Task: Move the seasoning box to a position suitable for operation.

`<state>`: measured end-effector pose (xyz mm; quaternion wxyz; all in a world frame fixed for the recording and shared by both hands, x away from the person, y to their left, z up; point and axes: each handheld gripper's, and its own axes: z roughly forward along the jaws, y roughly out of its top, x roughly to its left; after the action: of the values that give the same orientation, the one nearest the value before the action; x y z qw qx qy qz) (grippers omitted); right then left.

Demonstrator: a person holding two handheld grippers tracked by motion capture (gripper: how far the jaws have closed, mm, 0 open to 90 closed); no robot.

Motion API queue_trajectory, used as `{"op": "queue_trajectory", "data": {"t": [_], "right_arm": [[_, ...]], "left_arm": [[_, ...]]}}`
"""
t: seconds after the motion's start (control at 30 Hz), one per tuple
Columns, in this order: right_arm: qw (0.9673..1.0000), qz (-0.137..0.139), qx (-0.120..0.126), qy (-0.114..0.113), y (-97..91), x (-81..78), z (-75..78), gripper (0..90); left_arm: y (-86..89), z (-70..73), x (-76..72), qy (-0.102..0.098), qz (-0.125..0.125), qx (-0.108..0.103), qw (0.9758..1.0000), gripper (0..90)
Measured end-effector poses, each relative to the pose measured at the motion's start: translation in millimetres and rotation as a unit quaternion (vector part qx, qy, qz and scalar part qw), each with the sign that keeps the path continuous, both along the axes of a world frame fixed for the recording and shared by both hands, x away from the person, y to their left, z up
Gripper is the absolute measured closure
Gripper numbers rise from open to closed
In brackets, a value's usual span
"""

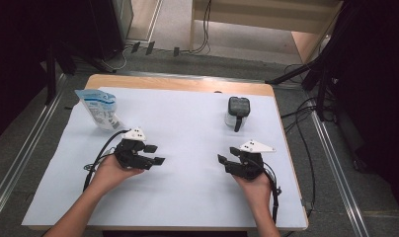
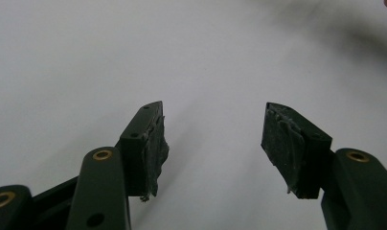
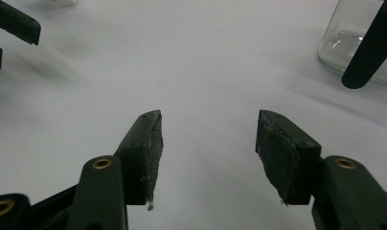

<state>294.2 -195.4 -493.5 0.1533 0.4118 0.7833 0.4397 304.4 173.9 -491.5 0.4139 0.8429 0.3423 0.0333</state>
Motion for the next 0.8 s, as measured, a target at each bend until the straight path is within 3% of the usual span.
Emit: {"op": "queue_trajectory", "data": {"t": [0.03,0.07,0.37,0.6,0.63,0.8], "right_arm": [[1.0000,0.000,-0.001,-0.001,0.2,0.1,-0.1,43.5],[1.0000,0.000,-0.001,-0.001,0.2,0.0,0.0,43.7],[1.0000,-0.002,0.005,-0.007,-2.0,0.3,1.5,44.2],[0.9998,-0.004,0.019,0.004,-4.9,2.3,2.6,48.3],[0.9997,-0.003,0.023,0.001,-6.0,3.2,2.7,48.3],[0.9997,-0.007,0.021,-0.011,-6.9,5.7,4.5,44.2]], "left_arm": [[1.3,0.2,1.3,0.015,-0.002,-0.011,0.9998,39.4],[1.5,0.4,1.2,0.015,0.000,-0.013,0.9998,39.4],[3.4,1.9,-0.1,0.005,0.000,-0.006,1.0000,38.8],[6.2,4.2,0.5,0.003,0.014,-0.009,0.9999,31.1],[7.9,4.1,1.0,0.010,0.013,-0.018,0.9997,30.4],[8.8,5.6,-1.7,0.008,0.008,-0.019,0.9998,29.3]]}}
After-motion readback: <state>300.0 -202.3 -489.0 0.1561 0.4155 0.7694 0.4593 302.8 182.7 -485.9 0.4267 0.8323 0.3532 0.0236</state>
